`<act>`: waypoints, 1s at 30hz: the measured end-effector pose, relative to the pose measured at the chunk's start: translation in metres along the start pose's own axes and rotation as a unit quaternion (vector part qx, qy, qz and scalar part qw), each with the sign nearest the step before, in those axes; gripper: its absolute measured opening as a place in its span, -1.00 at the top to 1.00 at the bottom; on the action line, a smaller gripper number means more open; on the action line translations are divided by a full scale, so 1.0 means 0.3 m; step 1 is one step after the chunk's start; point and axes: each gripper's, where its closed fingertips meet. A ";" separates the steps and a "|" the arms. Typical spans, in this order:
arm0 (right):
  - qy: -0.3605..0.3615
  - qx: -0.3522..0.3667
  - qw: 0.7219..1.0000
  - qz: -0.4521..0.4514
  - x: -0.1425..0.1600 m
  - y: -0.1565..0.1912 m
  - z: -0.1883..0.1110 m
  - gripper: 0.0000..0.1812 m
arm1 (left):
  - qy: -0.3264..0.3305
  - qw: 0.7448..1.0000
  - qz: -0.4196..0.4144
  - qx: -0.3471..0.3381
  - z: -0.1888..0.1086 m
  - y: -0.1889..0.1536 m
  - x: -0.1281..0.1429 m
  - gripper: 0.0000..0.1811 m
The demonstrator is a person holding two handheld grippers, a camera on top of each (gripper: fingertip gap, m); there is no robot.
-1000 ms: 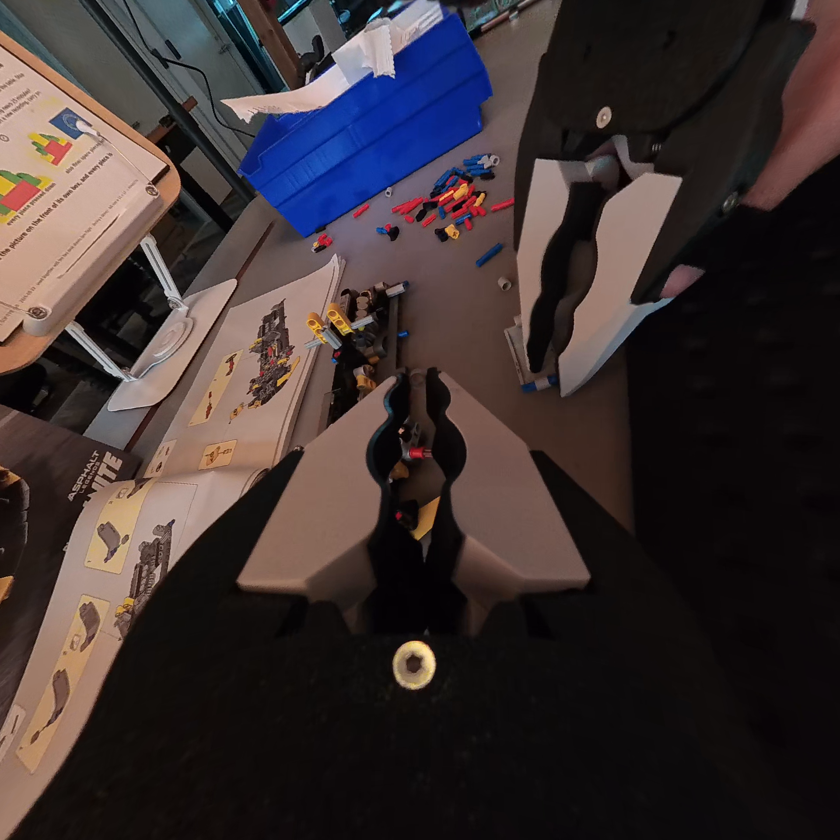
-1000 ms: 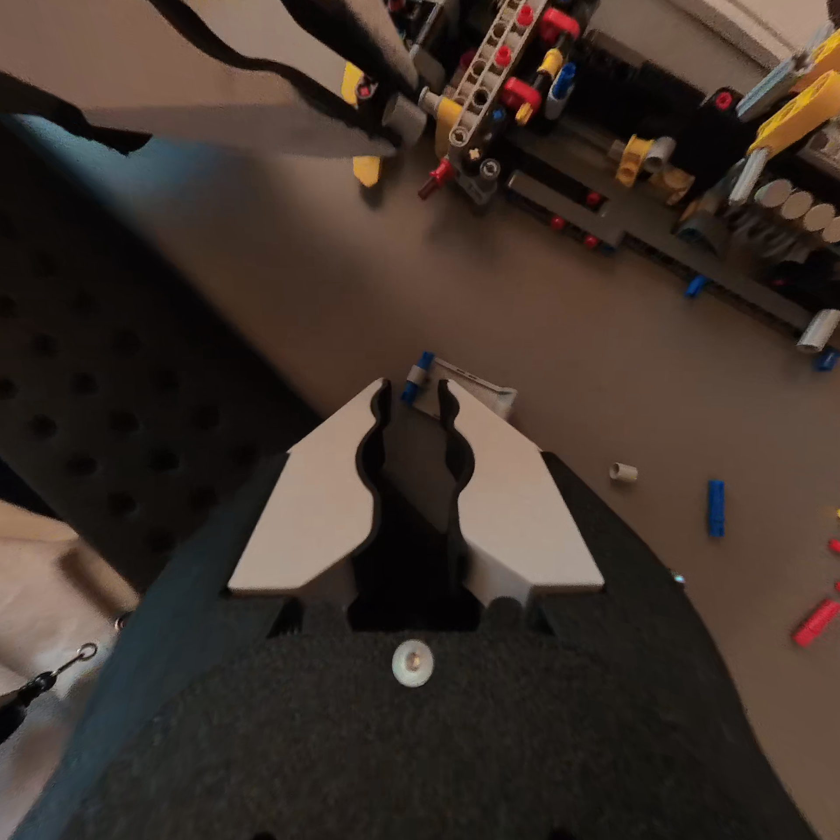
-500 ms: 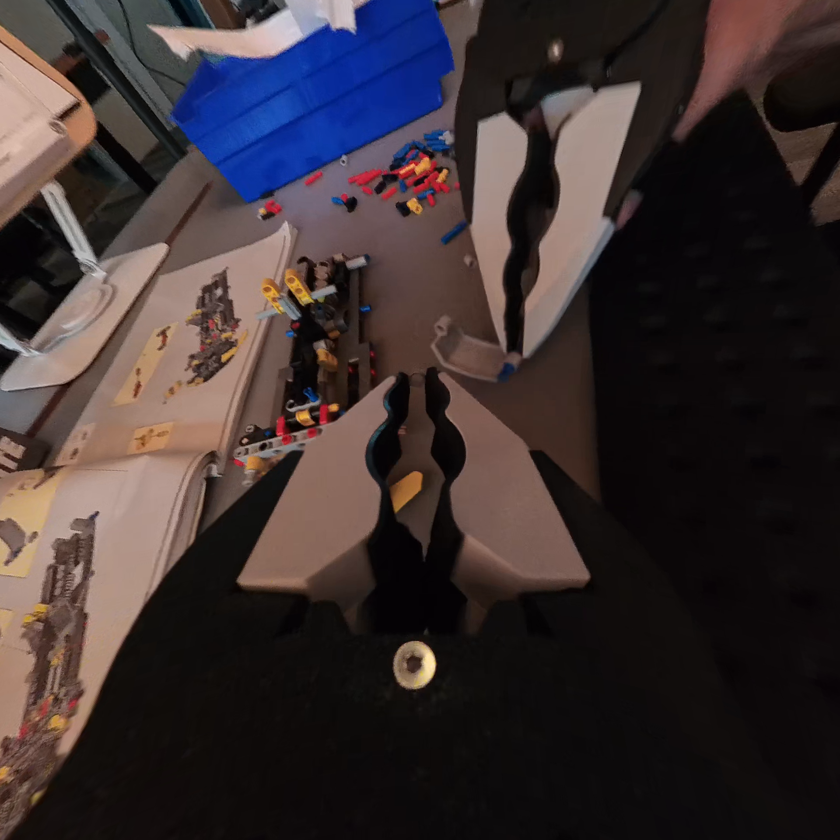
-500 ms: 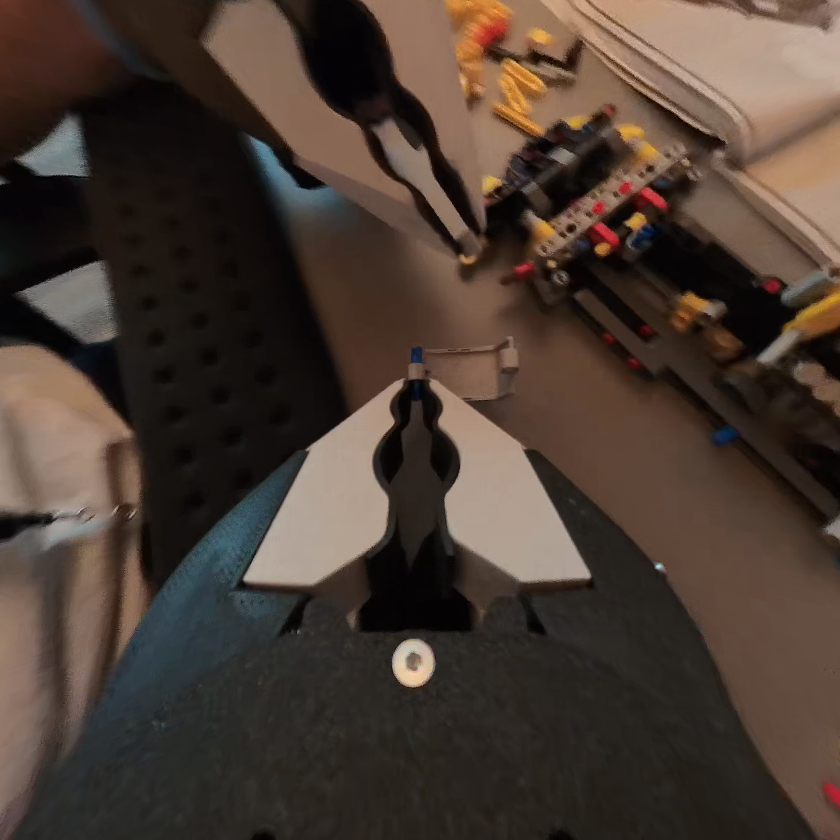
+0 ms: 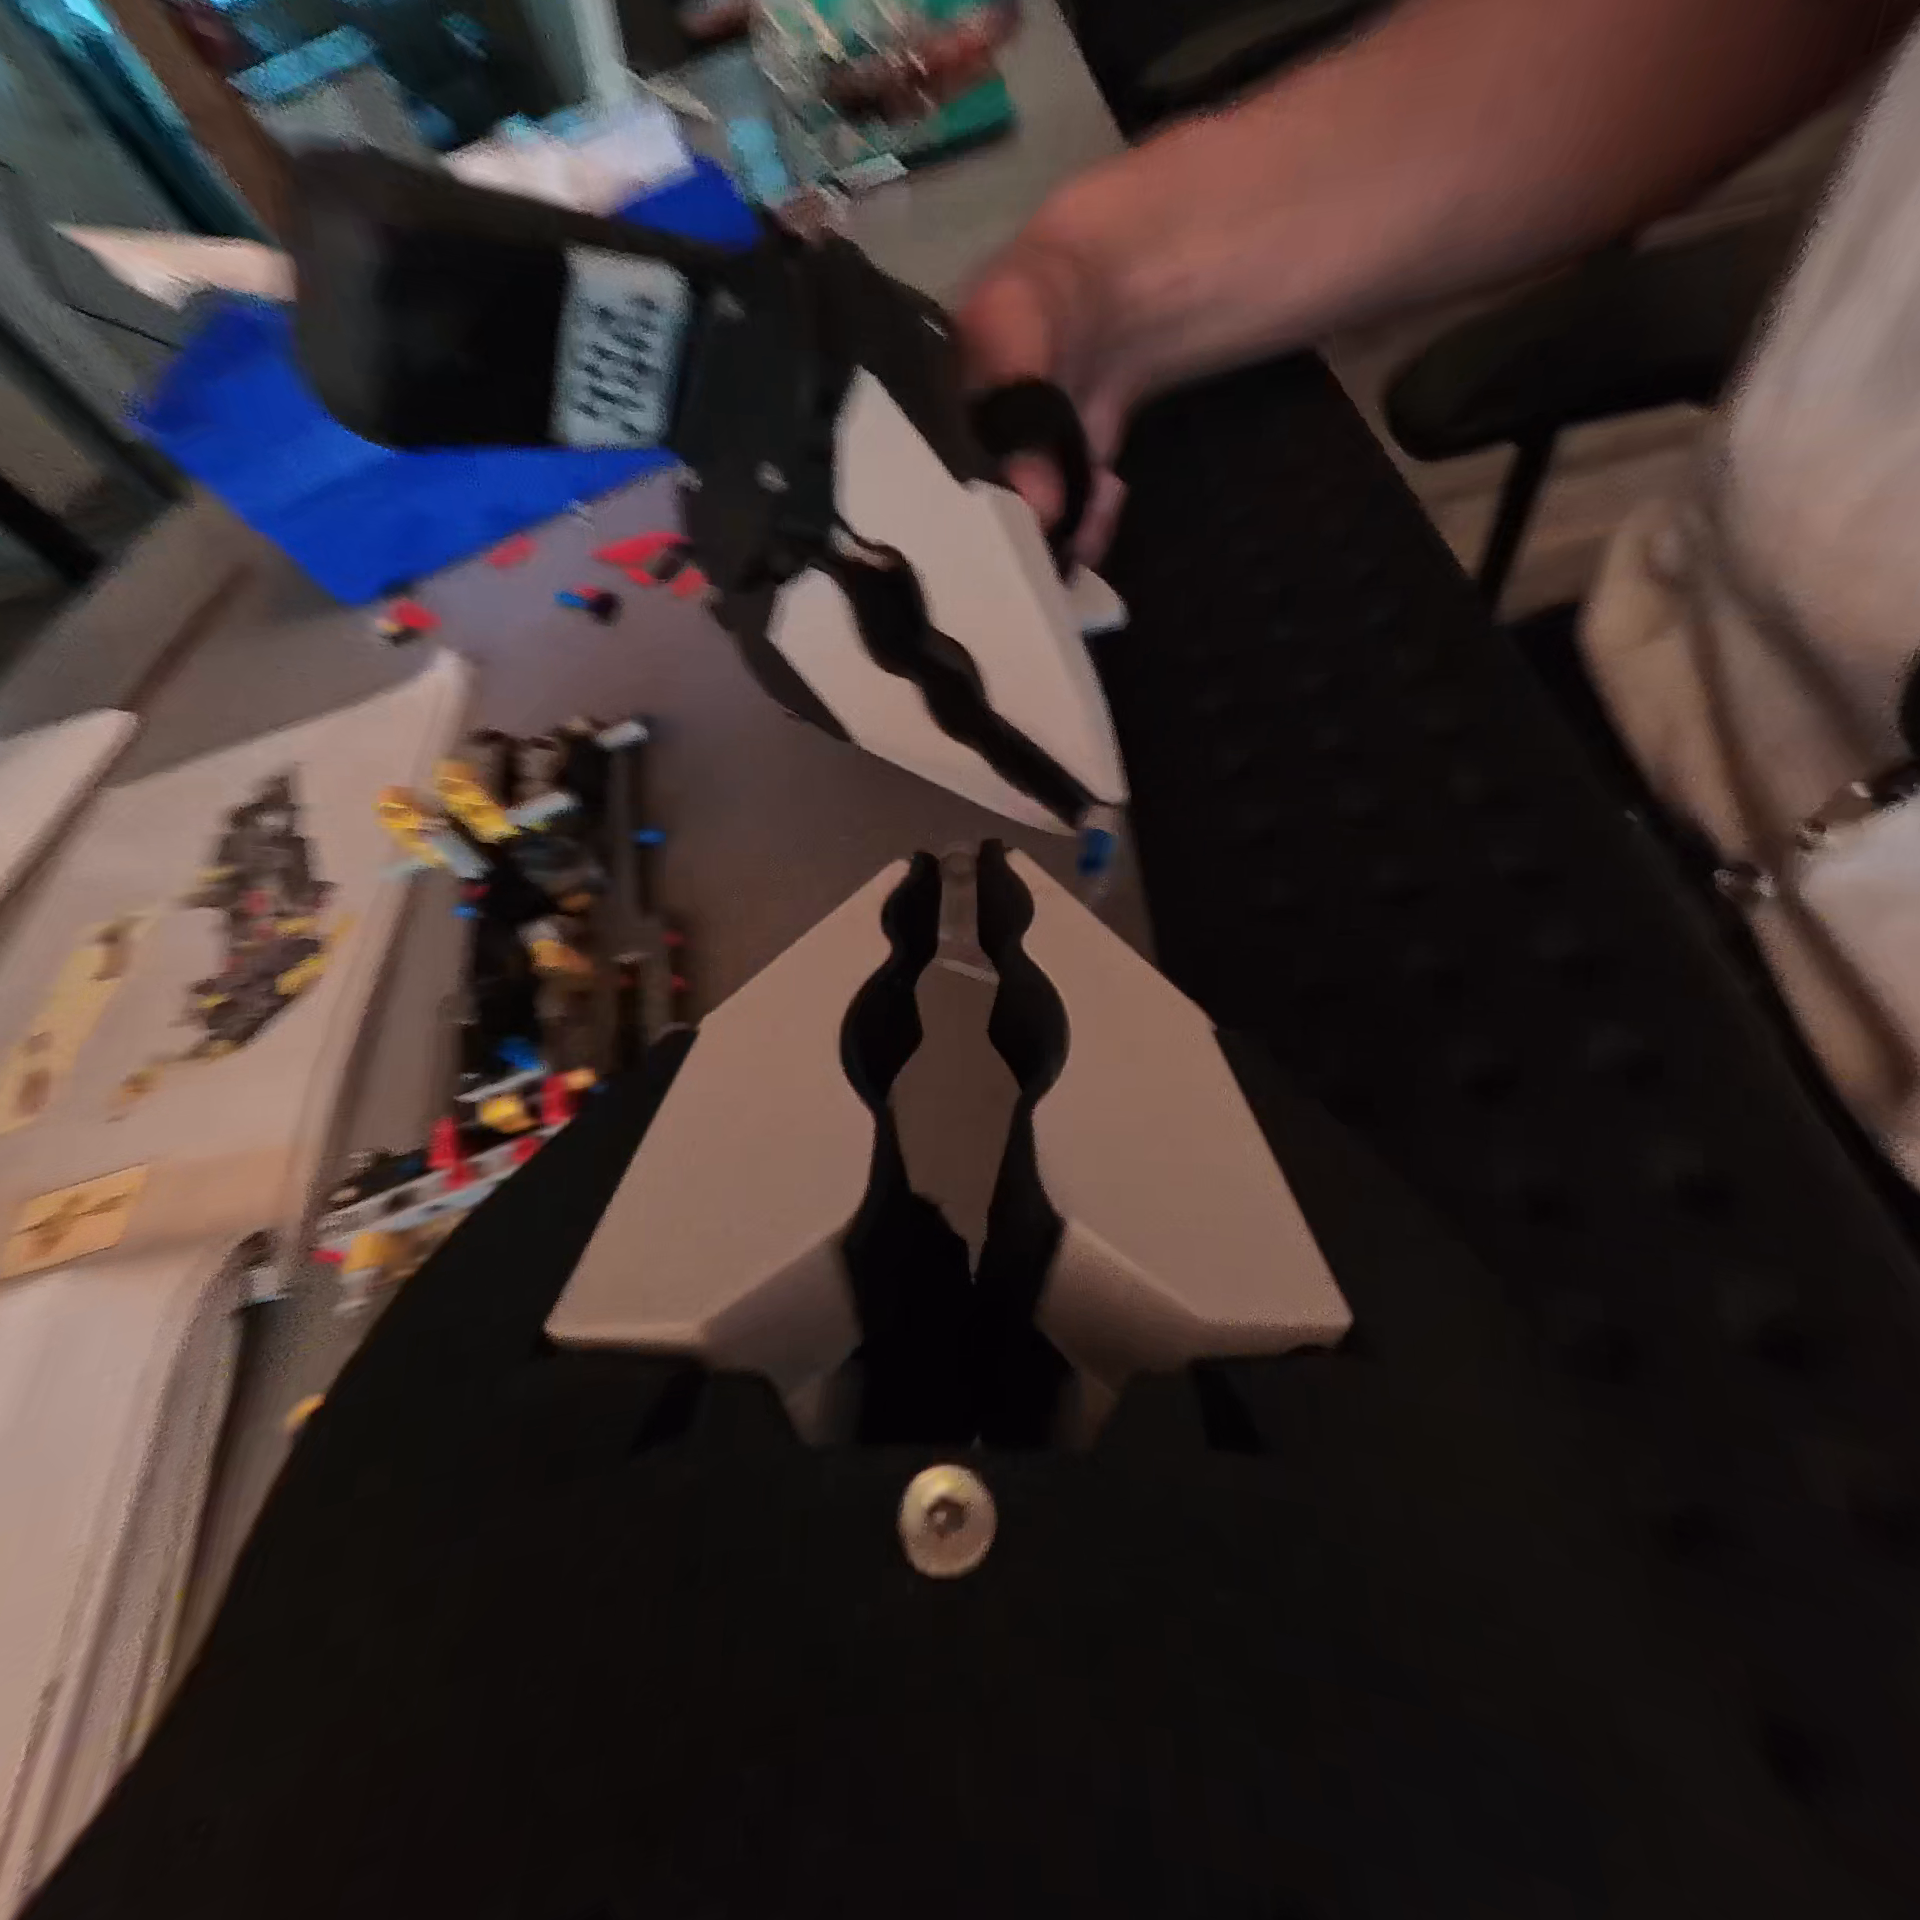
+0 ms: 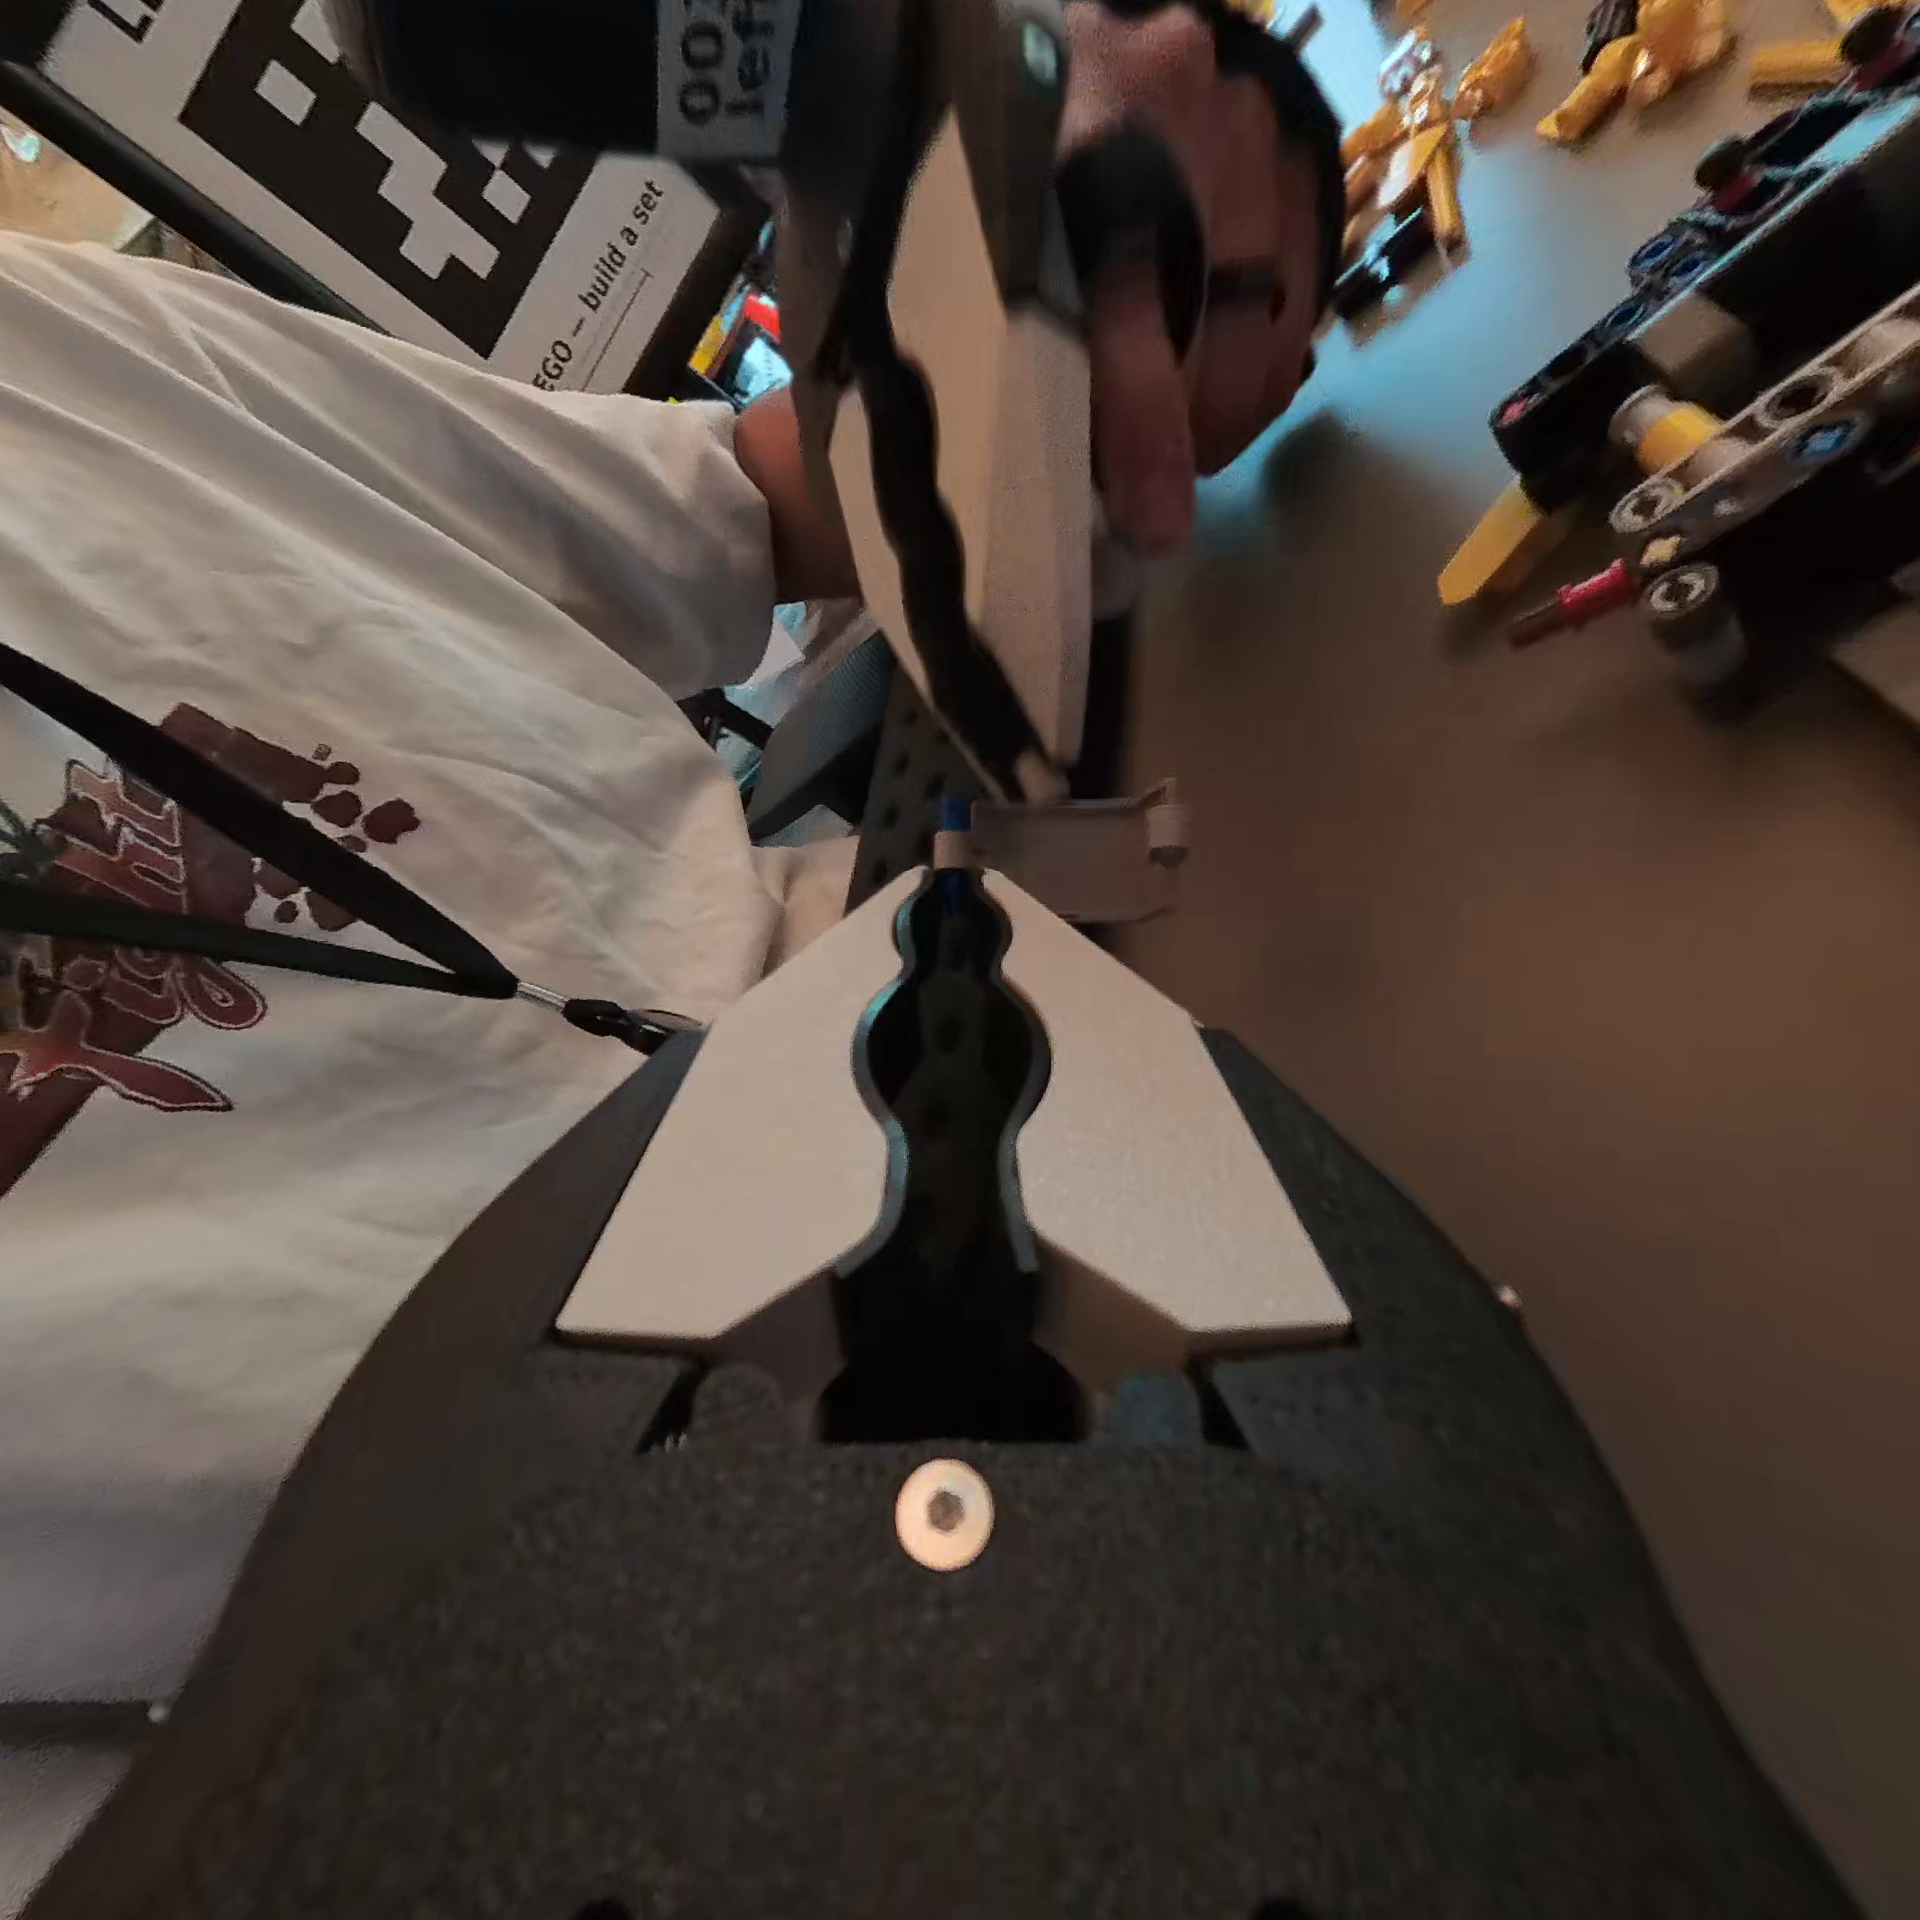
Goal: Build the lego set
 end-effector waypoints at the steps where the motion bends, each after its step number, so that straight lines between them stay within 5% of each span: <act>1: -0.006 0.004 1.000 -0.011 -0.008 0.000 0.000 0.96 | 0.021 1.000 0.006 0.011 0.013 -0.020 0.026 0.94; 5: -0.016 0.023 0.999 -0.042 -0.009 0.001 -0.007 0.97 | 0.051 0.998 0.016 0.028 0.026 -0.047 0.062 0.94; 16: 0.126 0.161 0.958 -0.203 0.107 -0.057 0.026 0.81 | 0.101 0.993 0.043 0.051 0.059 -0.088 0.109 0.94; 25: 0.098 0.204 0.947 -0.228 0.059 -0.092 -0.014 0.77 | 0.079 0.996 0.034 0.027 0.045 -0.056 0.087 0.93; 30: 0.087 0.285 0.915 -0.270 0.013 -0.157 -0.075 0.67 | 0.077 0.996 0.033 0.007 0.034 -0.031 0.089 0.93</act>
Point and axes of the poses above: each gripper's, where its closed fingertips meet, z out along the fingers, x out of its underside, y = z × x across the jaws, and after that the axes turned 5 degrees about -z, right-handed
